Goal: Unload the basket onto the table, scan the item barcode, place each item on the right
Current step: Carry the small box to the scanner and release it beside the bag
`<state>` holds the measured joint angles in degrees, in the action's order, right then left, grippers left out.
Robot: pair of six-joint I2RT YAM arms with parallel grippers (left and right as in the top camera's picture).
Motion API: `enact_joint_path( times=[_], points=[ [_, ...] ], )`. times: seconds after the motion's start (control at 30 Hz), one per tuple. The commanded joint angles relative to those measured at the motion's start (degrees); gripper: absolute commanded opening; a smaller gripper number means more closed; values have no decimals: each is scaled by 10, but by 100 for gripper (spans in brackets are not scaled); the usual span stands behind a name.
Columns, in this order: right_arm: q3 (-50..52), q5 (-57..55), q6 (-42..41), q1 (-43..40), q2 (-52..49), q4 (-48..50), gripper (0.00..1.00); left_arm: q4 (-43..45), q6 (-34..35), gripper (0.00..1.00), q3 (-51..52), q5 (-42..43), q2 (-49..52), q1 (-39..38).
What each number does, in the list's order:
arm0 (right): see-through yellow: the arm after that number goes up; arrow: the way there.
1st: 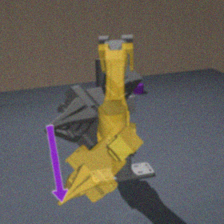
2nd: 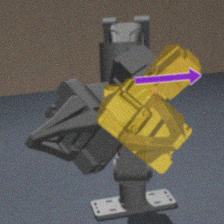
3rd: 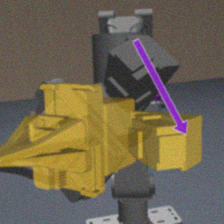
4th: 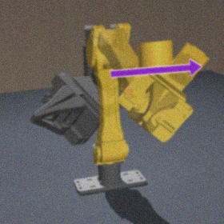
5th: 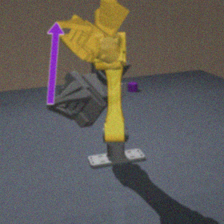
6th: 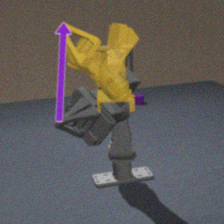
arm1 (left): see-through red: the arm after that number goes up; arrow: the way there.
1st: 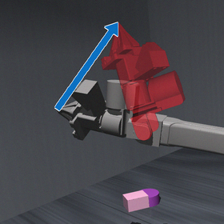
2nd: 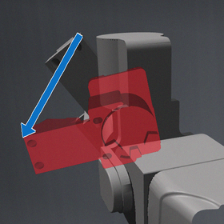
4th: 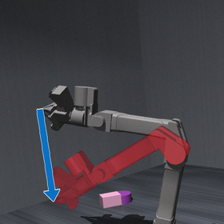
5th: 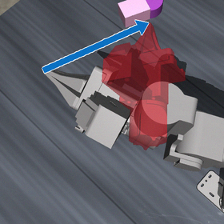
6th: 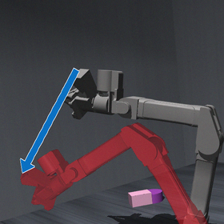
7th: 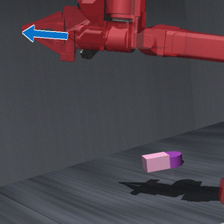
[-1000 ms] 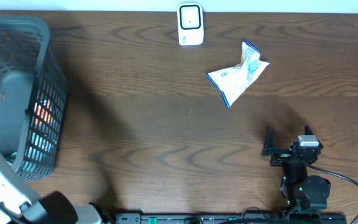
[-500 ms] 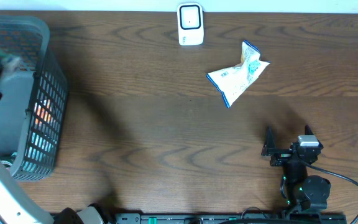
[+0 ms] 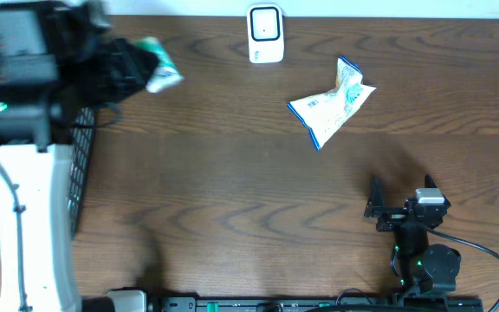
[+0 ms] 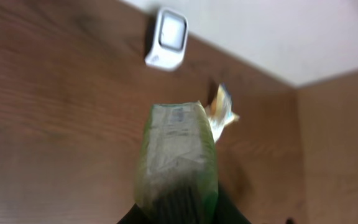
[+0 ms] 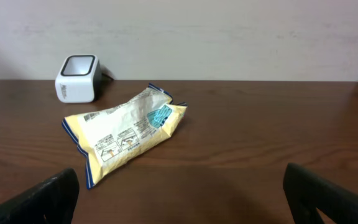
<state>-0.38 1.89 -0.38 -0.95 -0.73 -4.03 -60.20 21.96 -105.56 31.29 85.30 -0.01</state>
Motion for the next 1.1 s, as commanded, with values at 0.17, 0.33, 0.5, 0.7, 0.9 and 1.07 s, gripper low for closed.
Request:
enact_joint_path(
  times=[0.17, 0.33, 0.5, 0.7, 0.9, 1.07],
  points=[
    [1, 2, -2, -3, 2, -2, 99, 14, -19, 8, -6, -150, 137, -170],
    [1, 2, -2, -3, 2, -2, 99, 63, 29, 8, -6, -155, 236, -224],
    [1, 2, -2, -3, 2, -2, 99, 110, 84, 7, -6, -155, 325, -258],
    [1, 2, -2, -3, 2, -2, 99, 174, 97, 7, -6, -155, 414, -295],
    [1, 2, -2, -3, 2, -2, 99, 250, 114, 8, -6, -155, 457, -321],
    [1, 2, -2, -3, 2, -2, 99, 322, 116, 8, -6, -155, 472, -337]
  ],
)
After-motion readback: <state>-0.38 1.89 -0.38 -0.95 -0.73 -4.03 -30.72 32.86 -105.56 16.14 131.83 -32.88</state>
